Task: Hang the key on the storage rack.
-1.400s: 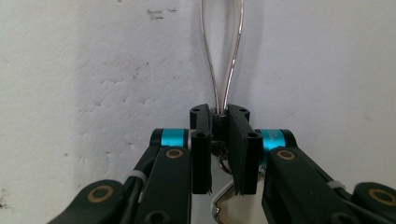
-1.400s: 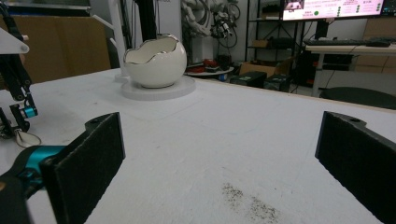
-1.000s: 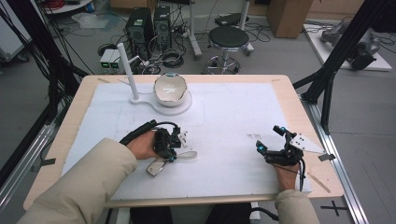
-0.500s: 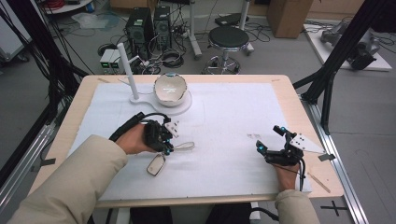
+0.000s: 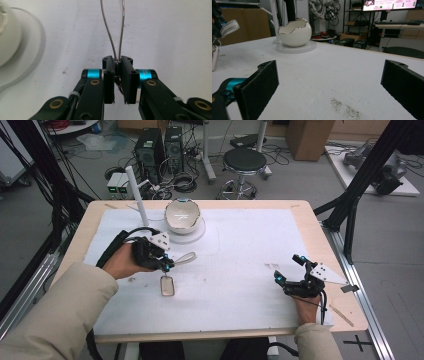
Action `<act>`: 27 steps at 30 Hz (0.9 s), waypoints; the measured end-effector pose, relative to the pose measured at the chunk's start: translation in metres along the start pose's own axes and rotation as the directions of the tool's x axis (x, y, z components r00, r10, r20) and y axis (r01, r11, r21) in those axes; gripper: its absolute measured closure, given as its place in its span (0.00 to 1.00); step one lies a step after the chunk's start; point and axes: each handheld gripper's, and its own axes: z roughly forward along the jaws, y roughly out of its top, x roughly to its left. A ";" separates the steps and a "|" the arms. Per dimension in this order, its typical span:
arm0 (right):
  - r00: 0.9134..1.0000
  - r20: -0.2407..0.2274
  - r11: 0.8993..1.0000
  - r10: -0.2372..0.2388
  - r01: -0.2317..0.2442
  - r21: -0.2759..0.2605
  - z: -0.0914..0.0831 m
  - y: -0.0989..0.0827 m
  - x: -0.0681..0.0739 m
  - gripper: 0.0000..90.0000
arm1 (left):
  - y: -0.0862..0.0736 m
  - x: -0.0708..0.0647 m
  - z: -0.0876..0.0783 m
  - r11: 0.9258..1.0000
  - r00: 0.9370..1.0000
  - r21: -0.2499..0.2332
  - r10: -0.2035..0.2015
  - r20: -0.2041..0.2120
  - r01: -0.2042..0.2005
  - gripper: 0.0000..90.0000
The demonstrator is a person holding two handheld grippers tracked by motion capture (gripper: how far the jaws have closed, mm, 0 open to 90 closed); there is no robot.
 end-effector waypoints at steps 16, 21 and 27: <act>1.000 -0.001 1.000 0.000 0.000 0.000 0.000 0.000 0.000 0.01 | -0.043 0.025 -0.053 0.968 0.965 -0.189 -0.199 -0.170 0.166 0.90; 1.000 0.000 1.000 -0.003 0.003 -0.004 0.000 0.000 0.000 0.01 | -0.053 0.034 -0.065 0.948 0.929 -0.237 -0.270 -0.255 0.211 0.90; 1.000 -0.001 1.000 -0.003 0.003 -0.003 0.000 0.000 0.000 0.01 | -0.061 0.043 -0.077 0.909 0.854 -0.308 -0.383 -0.352 0.281 0.90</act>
